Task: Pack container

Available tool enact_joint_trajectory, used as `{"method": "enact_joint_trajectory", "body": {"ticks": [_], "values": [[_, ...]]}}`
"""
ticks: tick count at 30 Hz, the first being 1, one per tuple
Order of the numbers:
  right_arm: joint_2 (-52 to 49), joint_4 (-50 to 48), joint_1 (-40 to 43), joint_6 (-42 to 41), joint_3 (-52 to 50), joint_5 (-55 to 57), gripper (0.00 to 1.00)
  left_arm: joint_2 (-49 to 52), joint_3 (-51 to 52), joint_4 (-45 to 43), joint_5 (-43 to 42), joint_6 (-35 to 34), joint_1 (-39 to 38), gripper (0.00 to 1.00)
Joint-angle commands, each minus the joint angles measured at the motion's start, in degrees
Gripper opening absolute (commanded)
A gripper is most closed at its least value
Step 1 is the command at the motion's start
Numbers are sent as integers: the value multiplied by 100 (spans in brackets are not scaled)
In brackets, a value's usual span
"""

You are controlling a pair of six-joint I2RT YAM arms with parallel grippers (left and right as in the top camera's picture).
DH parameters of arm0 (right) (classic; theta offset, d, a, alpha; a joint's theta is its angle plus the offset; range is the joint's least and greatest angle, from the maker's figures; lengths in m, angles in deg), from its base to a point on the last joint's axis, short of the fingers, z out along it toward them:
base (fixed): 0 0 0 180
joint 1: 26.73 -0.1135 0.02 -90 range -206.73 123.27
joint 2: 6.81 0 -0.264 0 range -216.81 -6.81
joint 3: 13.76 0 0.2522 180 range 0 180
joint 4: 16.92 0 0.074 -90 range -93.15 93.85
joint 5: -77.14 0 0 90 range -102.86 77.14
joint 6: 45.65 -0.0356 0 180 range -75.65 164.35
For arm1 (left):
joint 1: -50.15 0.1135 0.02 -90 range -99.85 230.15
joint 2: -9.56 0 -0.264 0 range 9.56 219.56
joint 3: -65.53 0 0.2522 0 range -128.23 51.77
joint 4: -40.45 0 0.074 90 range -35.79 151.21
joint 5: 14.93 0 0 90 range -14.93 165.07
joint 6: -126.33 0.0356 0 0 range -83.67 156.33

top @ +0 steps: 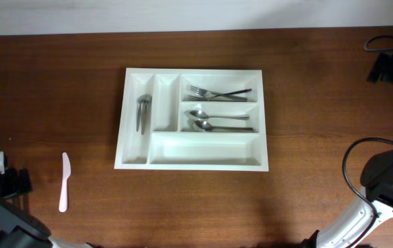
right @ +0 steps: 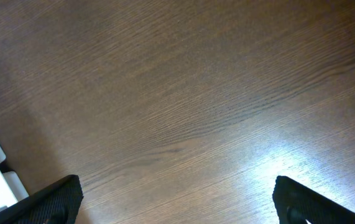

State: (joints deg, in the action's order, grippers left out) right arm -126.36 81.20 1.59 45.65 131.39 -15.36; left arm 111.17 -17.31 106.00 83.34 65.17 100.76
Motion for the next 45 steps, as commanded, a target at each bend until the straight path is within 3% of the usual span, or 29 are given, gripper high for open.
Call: {"method": "enact_joint_trajectory", "body": {"ticks": [1, 8, 24, 38, 41, 45], "values": [[17, -2, 20, -52, -4, -9, 98, -109, 70, 2, -444, 726, 20, 99], [17, -2, 22, -52, -4, -9, 99, -68, 70, 0, -444, 1161, 20, 99], [17, -2, 22, -52, -4, -9, 99, 448, 85, 4, -444, 997, 37, 99], [17, -2, 22, -52, -4, -9, 99, 448, 251, -199, -859, 1080, 581, 100], [17, -2, 22, -52, -4, -9, 99, 457, 251, -210, -868, 1141, 579, 94], [17, -2, 20, -52, -4, -9, 98, 459, 262, -234, -896, 1222, 579, 95]]}}
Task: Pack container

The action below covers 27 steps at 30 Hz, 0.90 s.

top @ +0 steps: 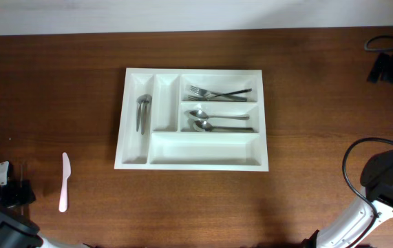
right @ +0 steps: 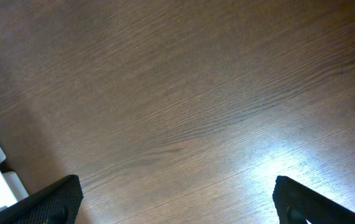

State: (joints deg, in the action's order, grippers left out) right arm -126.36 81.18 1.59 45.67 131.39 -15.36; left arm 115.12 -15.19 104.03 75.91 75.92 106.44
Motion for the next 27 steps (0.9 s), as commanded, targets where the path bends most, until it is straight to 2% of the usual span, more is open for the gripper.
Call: {"method": "enact_joint_trajectory", "body": {"ticks": [1, 20, 27], "values": [[17, 0, 20, -55, -4, -9, 99, 68, 50, -39, -153, 149, 11, 95], [17, 0, 20, -55, -4, -9, 99, 439, 50, -295, -256, 122, 11, 96], [17, 0, 22, -55, -4, -9, 99, 439, 50, -315, -46, 118, 11, 96]]}}
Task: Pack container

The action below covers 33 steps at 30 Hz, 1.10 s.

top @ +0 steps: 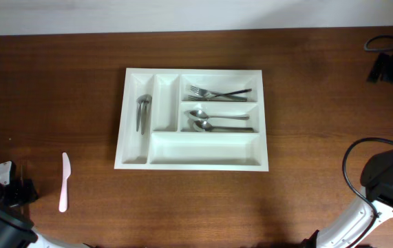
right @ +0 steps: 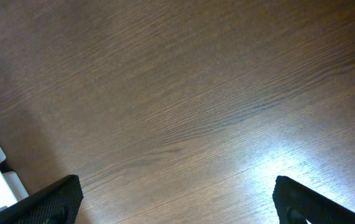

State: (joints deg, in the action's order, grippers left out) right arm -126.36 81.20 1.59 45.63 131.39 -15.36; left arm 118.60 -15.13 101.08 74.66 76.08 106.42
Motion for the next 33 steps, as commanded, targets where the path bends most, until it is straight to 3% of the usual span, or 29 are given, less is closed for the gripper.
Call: {"method": "enact_joint_trajectory", "body": {"ticks": [1, 33], "values": [[17, 0, 22, -50, -4, -9, 99, 92, 44, -24, 70, 96, 13, 96], [17, -2, 22, -50, -4, -9, 99, 92, 44, -79, 319, -116, -142, 94]]}}
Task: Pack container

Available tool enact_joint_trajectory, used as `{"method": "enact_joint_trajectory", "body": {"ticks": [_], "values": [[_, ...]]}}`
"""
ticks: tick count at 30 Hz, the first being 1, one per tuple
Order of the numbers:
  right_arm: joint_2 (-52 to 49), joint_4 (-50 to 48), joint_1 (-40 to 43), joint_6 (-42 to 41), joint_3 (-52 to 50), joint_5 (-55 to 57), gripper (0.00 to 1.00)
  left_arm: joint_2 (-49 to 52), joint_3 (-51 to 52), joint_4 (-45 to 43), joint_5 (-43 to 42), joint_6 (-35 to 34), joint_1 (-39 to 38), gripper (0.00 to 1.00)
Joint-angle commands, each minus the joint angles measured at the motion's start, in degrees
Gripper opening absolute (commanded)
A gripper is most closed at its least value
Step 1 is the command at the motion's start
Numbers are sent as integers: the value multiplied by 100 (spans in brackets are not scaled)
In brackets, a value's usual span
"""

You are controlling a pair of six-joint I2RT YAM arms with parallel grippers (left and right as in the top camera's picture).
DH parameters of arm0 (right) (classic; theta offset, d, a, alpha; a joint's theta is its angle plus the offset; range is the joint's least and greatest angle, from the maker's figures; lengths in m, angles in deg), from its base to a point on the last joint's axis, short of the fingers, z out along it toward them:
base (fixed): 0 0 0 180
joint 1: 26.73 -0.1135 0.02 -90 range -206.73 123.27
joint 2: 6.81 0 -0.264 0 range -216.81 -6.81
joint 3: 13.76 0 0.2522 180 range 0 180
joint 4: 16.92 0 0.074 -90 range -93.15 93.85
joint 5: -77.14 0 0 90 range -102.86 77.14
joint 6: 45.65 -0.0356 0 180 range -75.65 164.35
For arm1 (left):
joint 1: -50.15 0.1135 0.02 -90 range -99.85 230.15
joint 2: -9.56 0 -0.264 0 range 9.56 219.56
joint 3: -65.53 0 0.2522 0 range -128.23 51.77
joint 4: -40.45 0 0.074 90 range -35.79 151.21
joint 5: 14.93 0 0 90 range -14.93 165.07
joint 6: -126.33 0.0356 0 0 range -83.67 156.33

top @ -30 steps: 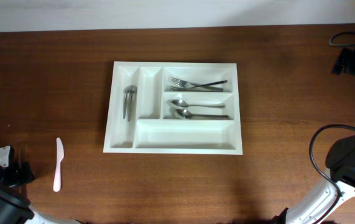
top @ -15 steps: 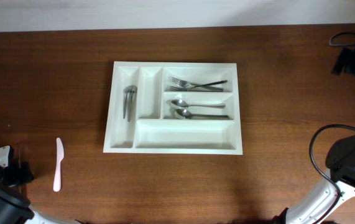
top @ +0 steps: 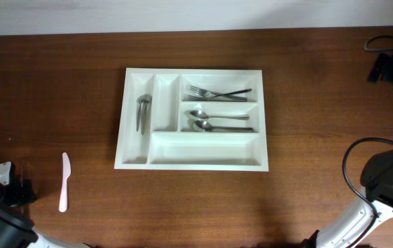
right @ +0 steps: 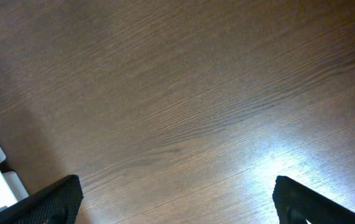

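A white cutlery tray (top: 260, 118) lies in the middle of the table in the overhead view. It holds forks (top: 217, 92), spoons (top: 213, 121) and a metal utensil (top: 142, 112) in the left slot. A pale pink plastic knife (top: 64, 191) lies on the wood to the tray's lower left. My left gripper (top: 16, 194) sits at the table's left edge, a little left of the knife; its jaws are too small to read. My right gripper (right: 177, 202) stands open over bare wood, fingers (right: 56, 200) wide apart, nothing between them.
The tray's long front compartment (top: 206, 149) and the narrow slot (top: 165, 103) hold nothing. A corner of the white tray shows at the right wrist view's left edge. My right arm (top: 389, 180) and cables (top: 389, 65) occupy the table's right side.
My left gripper has shifted very slightly to the left at the table's edge. The knife, the tray and my right gripper are where they were.
My left gripper stood at the left edge, level with the knife's upper end. Then it was lower and further left, and it has stayed about there. The knife has lain untouched throughout, and my right gripper has stayed open over the same wood.
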State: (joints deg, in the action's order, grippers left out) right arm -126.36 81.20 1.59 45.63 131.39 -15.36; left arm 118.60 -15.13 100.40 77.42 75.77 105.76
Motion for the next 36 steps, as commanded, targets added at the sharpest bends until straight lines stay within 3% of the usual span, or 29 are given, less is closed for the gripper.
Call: {"method": "enact_joint_trajectory", "body": {"ticks": [1, 36], "values": [[17, -2, 22, -50, -4, -9, 99, 92, 44, -11, 44, -87, -90, 93], [17, -2, 22, -50, -4, -9, 99, 249, 101, -26, 39, -282, -98, 99]]}}
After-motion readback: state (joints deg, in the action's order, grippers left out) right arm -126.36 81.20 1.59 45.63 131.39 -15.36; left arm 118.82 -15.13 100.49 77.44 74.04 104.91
